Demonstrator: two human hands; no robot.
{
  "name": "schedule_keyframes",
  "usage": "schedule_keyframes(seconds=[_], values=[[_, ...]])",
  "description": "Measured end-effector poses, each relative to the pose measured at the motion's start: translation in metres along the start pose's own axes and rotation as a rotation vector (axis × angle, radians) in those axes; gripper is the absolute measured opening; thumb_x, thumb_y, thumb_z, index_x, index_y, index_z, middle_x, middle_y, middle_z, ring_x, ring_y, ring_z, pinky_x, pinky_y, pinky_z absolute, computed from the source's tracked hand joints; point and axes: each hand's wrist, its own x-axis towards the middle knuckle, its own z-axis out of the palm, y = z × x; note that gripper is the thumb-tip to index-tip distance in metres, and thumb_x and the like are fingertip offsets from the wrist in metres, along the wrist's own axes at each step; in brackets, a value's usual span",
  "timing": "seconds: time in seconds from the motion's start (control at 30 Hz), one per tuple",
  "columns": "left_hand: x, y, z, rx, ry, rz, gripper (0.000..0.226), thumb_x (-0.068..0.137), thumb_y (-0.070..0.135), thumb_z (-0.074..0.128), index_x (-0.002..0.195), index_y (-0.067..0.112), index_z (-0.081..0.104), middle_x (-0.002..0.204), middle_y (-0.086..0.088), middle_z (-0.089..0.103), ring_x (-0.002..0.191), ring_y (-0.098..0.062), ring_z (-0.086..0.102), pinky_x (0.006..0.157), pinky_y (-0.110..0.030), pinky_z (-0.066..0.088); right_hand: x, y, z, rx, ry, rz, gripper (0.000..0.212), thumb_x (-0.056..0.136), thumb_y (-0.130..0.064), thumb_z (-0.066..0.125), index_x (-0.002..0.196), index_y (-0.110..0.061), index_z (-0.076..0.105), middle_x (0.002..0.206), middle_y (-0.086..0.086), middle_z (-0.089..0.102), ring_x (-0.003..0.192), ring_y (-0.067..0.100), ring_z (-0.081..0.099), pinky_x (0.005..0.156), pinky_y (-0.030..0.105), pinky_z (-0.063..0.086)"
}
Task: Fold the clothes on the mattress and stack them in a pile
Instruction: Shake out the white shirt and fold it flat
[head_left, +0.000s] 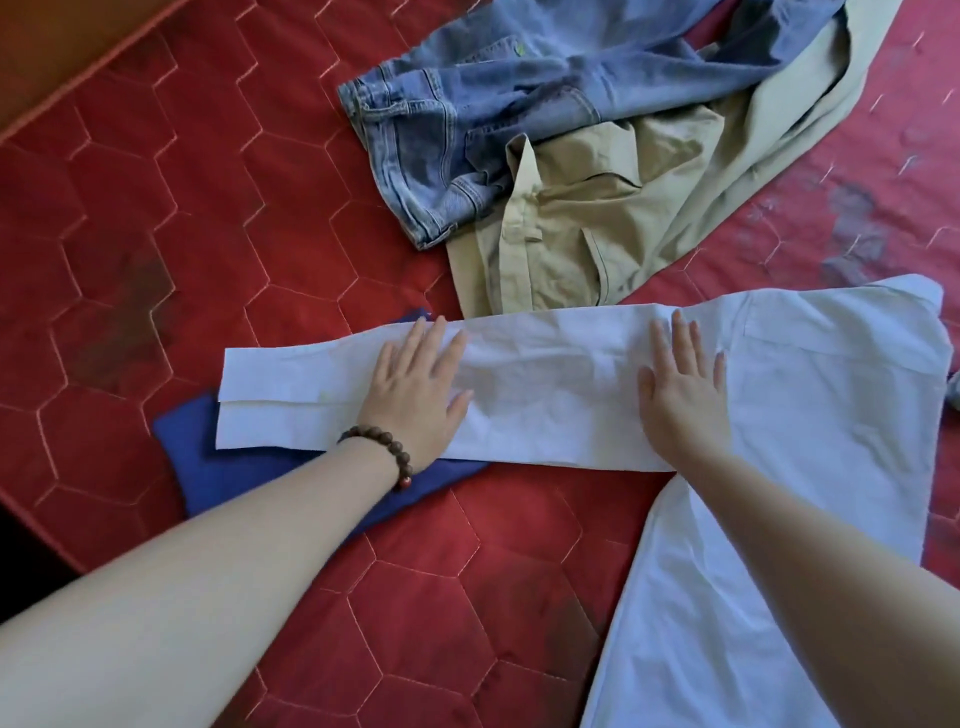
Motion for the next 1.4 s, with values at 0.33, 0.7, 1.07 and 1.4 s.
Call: schedule_keyframes(seconds=[0.33,0.7,1.07,1.4], values=[[-0.015,-0.023,0.040,0.064,0.072,-0.242,0.079,0.087,0.065,0.003,0.152,0.021,-0.009,0.162,-0.007,-0.004,0.149,-0.024,-0.004,0.118,-0.054,0.003,0.008,-0.003,0.036,-0.098,-0.040,0.041,0.062,0.094,-0.063,0.005,0.150,-0.042,-0.009,0.162,-0.003,-0.013,0.147,0.017,-0.018,0.115,0.058,-0.009],[-0.052,-0.073,0.027,0.159,0.067,-0.258,0.085,0.089,0.063,0.010,0.152,0.005,0.014,0.160,-0.013,0.009,0.149,-0.024,0.004,0.120,-0.045,0.003,-0.033,-0.157,0.058,-0.121,-0.038,-0.354,0.071,0.097,-0.053,0.010,0.154,-0.010,0.008,0.162,0.004,-0.002,0.146,0.016,-0.017,0.114,0.055,-0.017],[-0.079,-0.124,0.016,0.189,0.082,-0.076,0.089,0.086,0.064,0.030,0.149,0.002,0.024,0.158,-0.013,0.020,0.148,-0.024,0.012,0.119,-0.050,0.012,-0.045,-0.241,0.091,-0.112,-0.041,-0.496,0.066,0.100,-0.051,0.016,0.154,-0.013,0.013,0.162,0.003,0.010,0.149,0.018,-0.001,0.118,0.052,-0.004],[-0.069,-0.127,-0.030,0.303,0.221,-0.023,0.054,0.085,0.006,0.024,0.120,0.002,0.065,0.124,-0.011,0.065,0.126,-0.028,0.054,0.107,-0.050,0.038,-0.043,-0.255,0.055,-0.013,-0.274,-0.483,0.113,0.073,-0.085,0.026,0.151,-0.016,-0.016,0.161,-0.002,-0.014,0.147,0.015,-0.016,0.113,0.055,-0.014]])
